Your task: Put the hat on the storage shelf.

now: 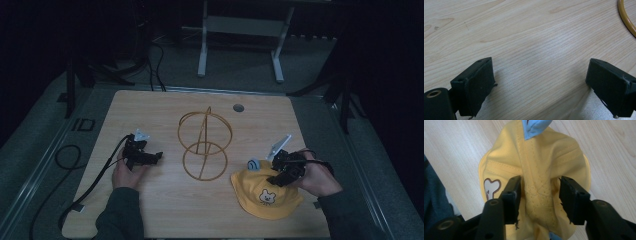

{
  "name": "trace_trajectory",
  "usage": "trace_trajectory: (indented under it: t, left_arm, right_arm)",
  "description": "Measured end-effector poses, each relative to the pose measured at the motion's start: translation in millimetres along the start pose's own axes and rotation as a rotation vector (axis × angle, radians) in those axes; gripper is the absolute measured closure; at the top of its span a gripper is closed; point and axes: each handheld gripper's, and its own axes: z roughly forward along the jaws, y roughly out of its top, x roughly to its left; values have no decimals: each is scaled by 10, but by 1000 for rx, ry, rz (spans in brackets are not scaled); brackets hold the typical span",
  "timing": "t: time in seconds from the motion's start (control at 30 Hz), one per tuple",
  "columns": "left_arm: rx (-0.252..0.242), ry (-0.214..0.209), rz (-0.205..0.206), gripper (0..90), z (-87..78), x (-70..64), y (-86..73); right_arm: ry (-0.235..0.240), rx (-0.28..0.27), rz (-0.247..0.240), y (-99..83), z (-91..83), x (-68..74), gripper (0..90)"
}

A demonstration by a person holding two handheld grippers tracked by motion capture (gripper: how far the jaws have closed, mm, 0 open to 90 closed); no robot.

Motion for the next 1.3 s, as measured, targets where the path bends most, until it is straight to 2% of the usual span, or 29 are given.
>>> trace_trajectory:
  t: [0.13, 0.27, 0.57, 0.97, 1.3]
  left_arm:
    - [0, 0, 0, 80, 0, 0, 0]
    - [0, 0, 0, 80, 0, 0, 0]
    - [0, 0, 0, 79, 0, 0, 0]
    - [-1, 0, 0, 80, 1, 0, 0]
    - [-1, 0, 0, 80, 1, 0, 0]
  right_arm:
    - [12, 12, -18, 12, -5, -8, 685]
    - [20, 22, -29, 16, -18, -4, 720]
    - [21, 38, -54, 16, -68, 11, 723]
    - [14, 13, -62, 44, -199, 2, 733]
    - [9, 1, -96, 53, -326, 3, 734]
